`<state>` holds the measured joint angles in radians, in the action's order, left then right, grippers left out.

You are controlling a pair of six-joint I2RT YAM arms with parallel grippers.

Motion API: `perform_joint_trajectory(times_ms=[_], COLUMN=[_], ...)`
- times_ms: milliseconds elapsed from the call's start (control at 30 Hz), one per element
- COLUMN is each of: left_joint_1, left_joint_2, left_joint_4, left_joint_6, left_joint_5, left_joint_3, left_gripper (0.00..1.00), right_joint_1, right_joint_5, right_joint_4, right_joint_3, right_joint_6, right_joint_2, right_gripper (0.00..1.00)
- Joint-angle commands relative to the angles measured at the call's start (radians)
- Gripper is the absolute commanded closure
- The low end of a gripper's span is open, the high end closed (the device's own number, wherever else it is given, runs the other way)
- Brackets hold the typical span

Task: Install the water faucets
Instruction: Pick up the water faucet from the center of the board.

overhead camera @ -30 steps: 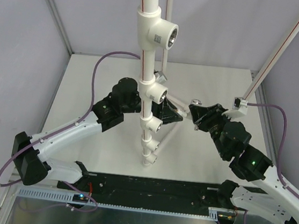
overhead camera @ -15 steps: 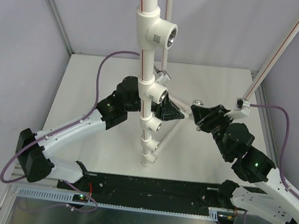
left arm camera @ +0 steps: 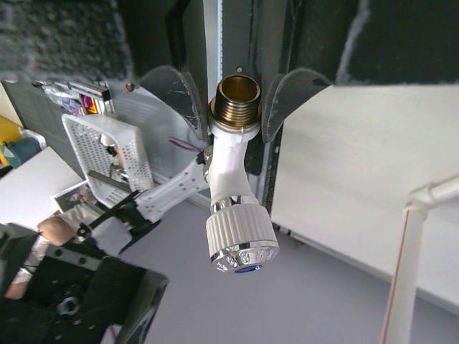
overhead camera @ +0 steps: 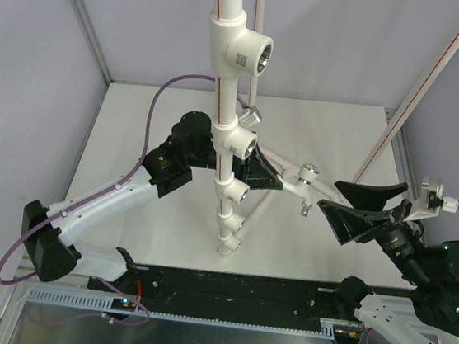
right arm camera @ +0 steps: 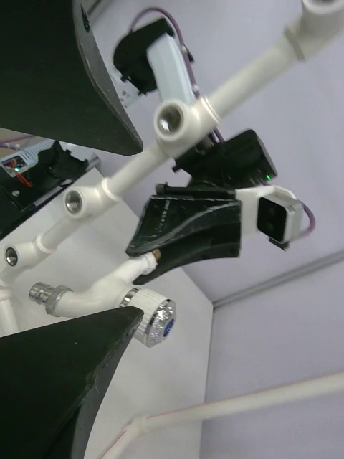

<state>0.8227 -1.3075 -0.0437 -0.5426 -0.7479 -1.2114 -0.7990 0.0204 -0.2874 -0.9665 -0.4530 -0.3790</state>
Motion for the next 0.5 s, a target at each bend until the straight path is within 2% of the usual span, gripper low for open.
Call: perform_joint_trajectory(times_ms=[0, 167, 467], left_joint_1=[0.014, 0.025, 0.038], left_joint_2=[0.065, 0.071, 0.065], left_joint_4=[-0.092, -0.131, -0.169], left_joint_6=[-0.043, -0.061, -0.083], left_joint_5=[-0.113, -0.125, -0.131], left_joint_3=[-0.093, -0.114, -0.122], left_gripper=[1.0, 1.0, 1.0], right_joint_1=[0.006, 0.006, 0.005], right_joint_5=[-0.204, -0.268, -0.285], right_joint_4=[-0.041, 0.01, 0.119], right_joint_3=[-0.026, -0.027, -0.023], right_joint_6=[0.056, 0.004, -0.044], right_joint_2=[-0.01, -0.053, -0.115], right_gripper=[0.1, 0.23, 0.35])
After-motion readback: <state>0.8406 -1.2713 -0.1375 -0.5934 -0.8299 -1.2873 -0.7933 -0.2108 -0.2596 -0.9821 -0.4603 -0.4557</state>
